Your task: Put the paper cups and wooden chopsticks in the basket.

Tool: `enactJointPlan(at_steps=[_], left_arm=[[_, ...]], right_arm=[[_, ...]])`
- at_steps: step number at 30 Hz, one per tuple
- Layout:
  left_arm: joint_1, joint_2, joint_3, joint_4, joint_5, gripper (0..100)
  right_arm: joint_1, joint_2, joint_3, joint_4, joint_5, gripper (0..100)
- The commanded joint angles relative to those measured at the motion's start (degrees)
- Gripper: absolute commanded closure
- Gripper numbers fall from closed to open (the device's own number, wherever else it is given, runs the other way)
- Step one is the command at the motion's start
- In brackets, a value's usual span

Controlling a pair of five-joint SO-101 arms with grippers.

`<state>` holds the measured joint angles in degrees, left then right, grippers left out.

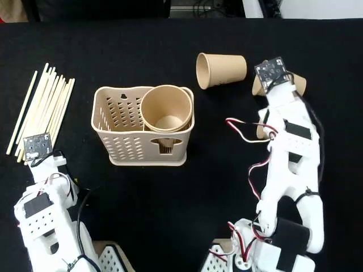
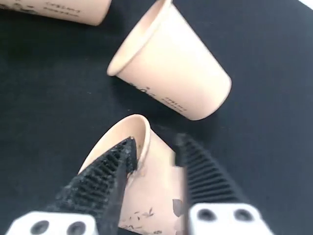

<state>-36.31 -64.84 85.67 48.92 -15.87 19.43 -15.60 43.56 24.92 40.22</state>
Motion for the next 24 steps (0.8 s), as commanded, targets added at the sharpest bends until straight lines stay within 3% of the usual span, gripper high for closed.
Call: enactJointPlan(at_steps=[1,12,14,17,18,24], left_arm=[[0.48,-0.70,-0.13,-0.70,-0.35,80],[0.48,-0.70,-0.13,-0.70,-0.35,80],[0.48,-0.70,-0.13,-0.70,-0.35,80],[0.48,-0.70,-0.13,-0.70,-0.35,80],[0.48,-0.70,-0.13,-0.70,-0.35,80],[0.48,-0.70,-0.13,-0.70,-0.35,80]], right_arm=[[1.49,-1.71,-0.31,-1.67,0.35,98.1],[1.32,-14.99,7.60,-1.14,0.62,97.6],[1.05,-17.54,9.98,-1.23,0.35,92.6],[0.97,-20.26,14.02,-2.11,-1.49,75.1],[0.79,-20.62,15.08,-2.81,-2.11,73.3],[0.44,-20.62,18.42,-3.52,2.46,76.4]])
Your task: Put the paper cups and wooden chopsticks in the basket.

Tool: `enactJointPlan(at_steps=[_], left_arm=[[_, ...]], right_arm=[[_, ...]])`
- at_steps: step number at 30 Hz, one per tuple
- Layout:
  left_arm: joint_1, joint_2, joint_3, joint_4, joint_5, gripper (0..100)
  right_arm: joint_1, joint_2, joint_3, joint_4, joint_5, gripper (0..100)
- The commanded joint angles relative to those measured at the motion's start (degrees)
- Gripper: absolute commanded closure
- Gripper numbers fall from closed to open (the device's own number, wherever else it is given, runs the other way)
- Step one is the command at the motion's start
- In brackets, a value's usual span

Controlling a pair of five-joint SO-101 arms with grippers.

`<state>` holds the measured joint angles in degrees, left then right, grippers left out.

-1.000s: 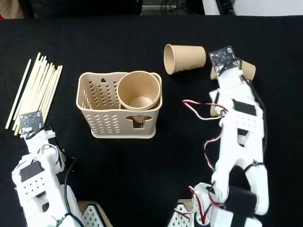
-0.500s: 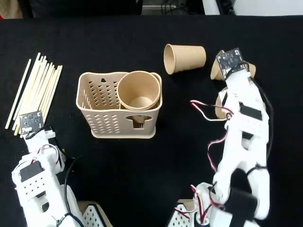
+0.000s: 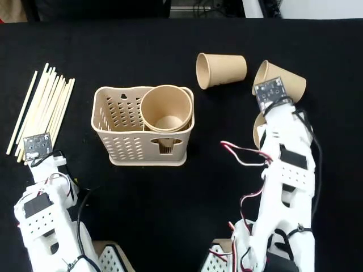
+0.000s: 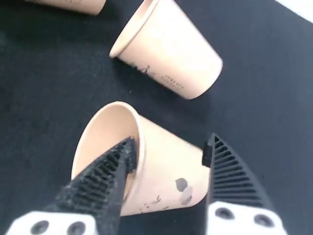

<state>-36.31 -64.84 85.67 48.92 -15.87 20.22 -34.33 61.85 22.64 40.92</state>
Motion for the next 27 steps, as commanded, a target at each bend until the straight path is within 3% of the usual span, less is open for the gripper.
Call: enactJointPlan(at_steps=[1,6,13,21,24,27], left_arm=[[0.48,-0.70,-0.13,-0.62,-0.35,80],[0.40,-0.70,0.22,-0.70,-0.35,80],[0.40,-0.70,0.22,-0.70,-0.35,80],[0.48,-0.70,0.22,-0.79,-0.35,80],[0.57,-0.70,0.22,-0.79,-0.35,80],[0.57,-0.70,0.22,-0.79,-0.35,80]], right_arm=[[-0.18,-1.89,0.31,-1.32,2.02,76.4],[0.53,-1.89,1.63,-1.49,5.45,77.6],[4.66,-2.33,1.36,-4.84,10.81,96.6],[9.32,-2.42,-2.15,-4.92,10.81,98.7],[10.64,-2.42,-4.70,-2.90,8.09,98.7],[11.78,-2.42,-10.68,2.81,0.18,98.7]])
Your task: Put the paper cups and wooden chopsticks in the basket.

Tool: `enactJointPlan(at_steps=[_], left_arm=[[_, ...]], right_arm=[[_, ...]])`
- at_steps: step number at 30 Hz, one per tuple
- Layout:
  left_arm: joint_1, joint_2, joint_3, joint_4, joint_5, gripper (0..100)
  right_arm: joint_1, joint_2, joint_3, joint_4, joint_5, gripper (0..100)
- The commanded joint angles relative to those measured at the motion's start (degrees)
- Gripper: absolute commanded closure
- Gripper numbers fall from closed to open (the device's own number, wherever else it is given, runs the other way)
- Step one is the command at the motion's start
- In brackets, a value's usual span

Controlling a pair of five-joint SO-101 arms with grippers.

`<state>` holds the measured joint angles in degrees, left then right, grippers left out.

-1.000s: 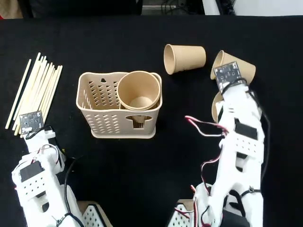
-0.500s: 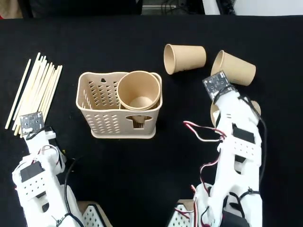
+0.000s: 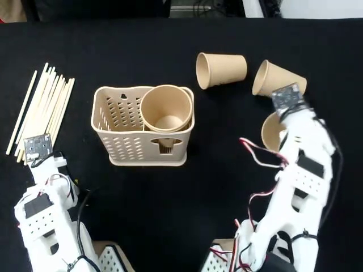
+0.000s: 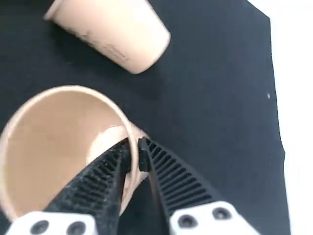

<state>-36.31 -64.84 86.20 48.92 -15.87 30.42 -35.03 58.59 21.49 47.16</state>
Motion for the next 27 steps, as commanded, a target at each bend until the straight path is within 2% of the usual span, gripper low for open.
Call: enactJointPlan(at_steps=[1,7,12,18,22,27], left_arm=[[0.66,-0.70,-0.31,-0.79,-0.35,80],[0.57,-0.70,-0.31,-0.79,-0.35,80],[0.57,-0.70,-0.31,-0.79,-0.35,80],[0.57,-0.70,-0.22,-0.79,-0.35,80],[0.66,-0.70,-0.22,-0.79,-0.35,80],[0.66,-0.70,-0.22,-0.70,-0.35,80]], right_arm=[[1.85,-1.71,-10.15,6.77,-9.23,98.7],[0.09,-1.71,-30.64,32.00,-27.25,98.7],[-6.07,-1.71,-47.60,50.02,-35.96,98.7],[-24.88,-3.38,-64.31,64.09,-38.07,98.7],[-38.86,-5.23,-74.86,67.08,-38.07,98.7],[-55.65,-5.14,-77.76,66.11,-38.07,98.7]])
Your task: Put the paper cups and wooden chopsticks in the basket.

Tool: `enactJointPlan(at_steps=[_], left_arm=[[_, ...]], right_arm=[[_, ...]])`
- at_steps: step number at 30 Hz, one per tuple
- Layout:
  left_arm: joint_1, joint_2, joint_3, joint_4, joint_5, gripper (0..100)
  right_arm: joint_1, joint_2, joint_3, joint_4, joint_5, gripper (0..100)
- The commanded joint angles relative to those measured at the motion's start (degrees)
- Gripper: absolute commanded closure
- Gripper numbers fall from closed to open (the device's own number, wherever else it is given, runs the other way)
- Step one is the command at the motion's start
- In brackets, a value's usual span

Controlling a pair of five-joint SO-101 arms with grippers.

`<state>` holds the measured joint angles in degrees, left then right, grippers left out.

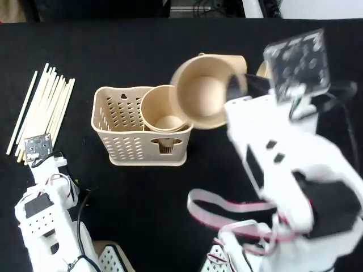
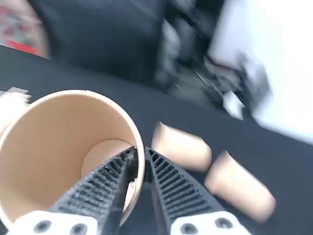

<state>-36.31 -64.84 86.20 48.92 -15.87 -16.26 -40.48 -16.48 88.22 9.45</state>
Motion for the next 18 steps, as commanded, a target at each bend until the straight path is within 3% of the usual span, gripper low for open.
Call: enactJointPlan(at_steps=[1,11,18], left_arm=[[0.66,-0.70,-0.22,-0.70,-0.35,80],[0.48,-0.70,-0.22,-0.70,-0.35,80],[0.57,-0.70,-0.22,-0.79,-0.35,80]], right_arm=[[-11.16,0.57,-1.98,-1.58,-0.35,98.7],[-12.92,3.56,11.47,-11.34,-0.35,98.7],[-7.47,3.74,15.16,-12.31,-0.35,98.7]])
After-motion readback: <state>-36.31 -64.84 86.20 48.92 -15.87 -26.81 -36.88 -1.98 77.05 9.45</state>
